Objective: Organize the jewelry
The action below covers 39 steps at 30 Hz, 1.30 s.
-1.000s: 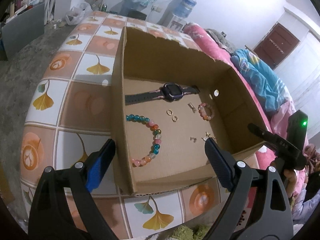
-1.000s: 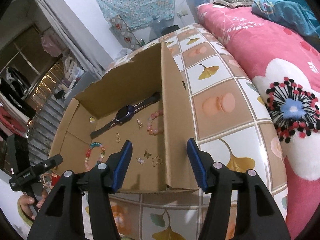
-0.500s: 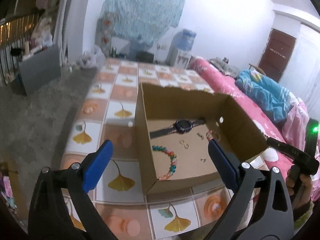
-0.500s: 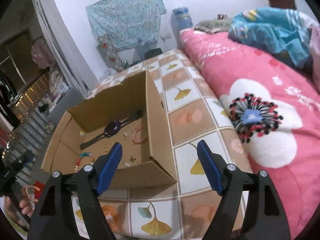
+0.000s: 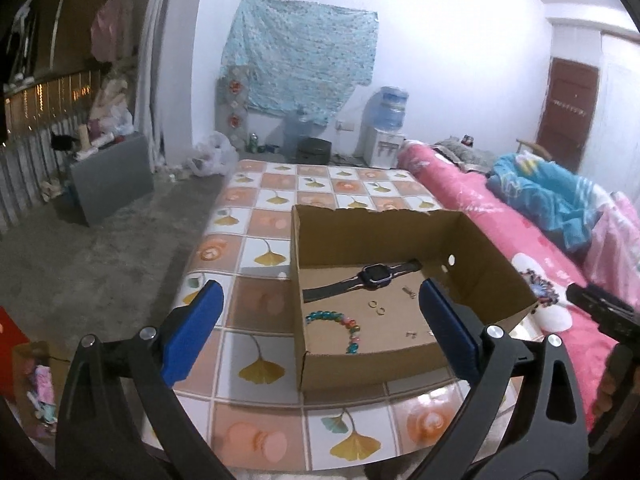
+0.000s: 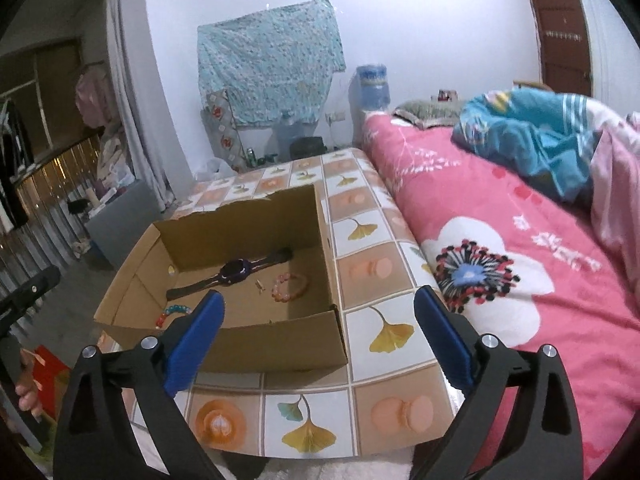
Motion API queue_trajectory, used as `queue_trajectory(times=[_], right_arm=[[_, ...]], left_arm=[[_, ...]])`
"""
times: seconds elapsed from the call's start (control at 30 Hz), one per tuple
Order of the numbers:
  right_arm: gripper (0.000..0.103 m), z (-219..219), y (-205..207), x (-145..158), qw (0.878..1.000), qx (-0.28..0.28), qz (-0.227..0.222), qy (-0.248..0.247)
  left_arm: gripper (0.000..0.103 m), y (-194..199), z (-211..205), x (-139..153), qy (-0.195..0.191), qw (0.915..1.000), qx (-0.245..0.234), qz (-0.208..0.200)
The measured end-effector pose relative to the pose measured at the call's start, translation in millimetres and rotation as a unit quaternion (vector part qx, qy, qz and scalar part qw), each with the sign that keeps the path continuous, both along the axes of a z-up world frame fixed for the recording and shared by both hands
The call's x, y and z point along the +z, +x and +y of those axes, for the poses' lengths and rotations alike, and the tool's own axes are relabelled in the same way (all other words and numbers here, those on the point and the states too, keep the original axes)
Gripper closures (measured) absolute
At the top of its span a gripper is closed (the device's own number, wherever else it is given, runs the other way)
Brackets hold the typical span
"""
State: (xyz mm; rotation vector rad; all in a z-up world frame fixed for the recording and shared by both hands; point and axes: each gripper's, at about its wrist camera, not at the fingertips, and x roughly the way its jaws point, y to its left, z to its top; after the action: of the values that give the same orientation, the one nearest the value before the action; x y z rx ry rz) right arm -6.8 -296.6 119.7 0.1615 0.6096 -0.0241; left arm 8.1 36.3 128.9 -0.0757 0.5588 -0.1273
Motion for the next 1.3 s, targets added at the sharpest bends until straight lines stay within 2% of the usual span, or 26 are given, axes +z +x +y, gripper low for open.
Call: queue_trajectory(times=[0.1,0.23,0.37,0.43,0.6,0.77,0.93,1.07,1.3], right_arm=[[0.007,11,-9,5,1.000,0.002,-0.007,-0.025],[0.007,26,-22,9,0.998,-0.004,-0.006,-0.068],[0.007,24,-31,2,0.999,0.002,0.007,-0.044],[0.007,21,-32,-8,0.999,-0.002,0.026,-0.039],[0.007,28,-28,-32,0.995,-0.007,0.074,-0.071],[0.007,42,-11,-47,0.989,0.011,0.114,-0.091],[0.007,50,13,-61,0.983,0.025,0.143,-0.115],[0.007,47,30,-70,0.979,0.040,0.172,-0.102],[0.007,44,45,-82,0.977,0.049,0.189,-0.085]], left_arm=[[0.008,-10,-7,3,0.024,0.9996,0.010,-0.010],[0.008,-21,-14,1,0.030,0.9995,0.001,-0.009],[0.008,-29,-22,-7,0.023,0.9995,-0.020,0.006],[0.008,-30,-28,-16,0.018,0.9993,-0.027,0.020],[0.008,-22,-38,-42,0.008,0.9969,-0.022,0.075],[0.008,-1,-59,-63,0.071,0.9875,-0.017,0.140],[0.008,11,-72,-71,0.070,0.9807,-0.013,0.182],[0.008,21,-83,-83,0.072,0.9740,-0.005,0.215],[0.008,30,-88,-88,0.078,0.9703,0.010,0.229]])
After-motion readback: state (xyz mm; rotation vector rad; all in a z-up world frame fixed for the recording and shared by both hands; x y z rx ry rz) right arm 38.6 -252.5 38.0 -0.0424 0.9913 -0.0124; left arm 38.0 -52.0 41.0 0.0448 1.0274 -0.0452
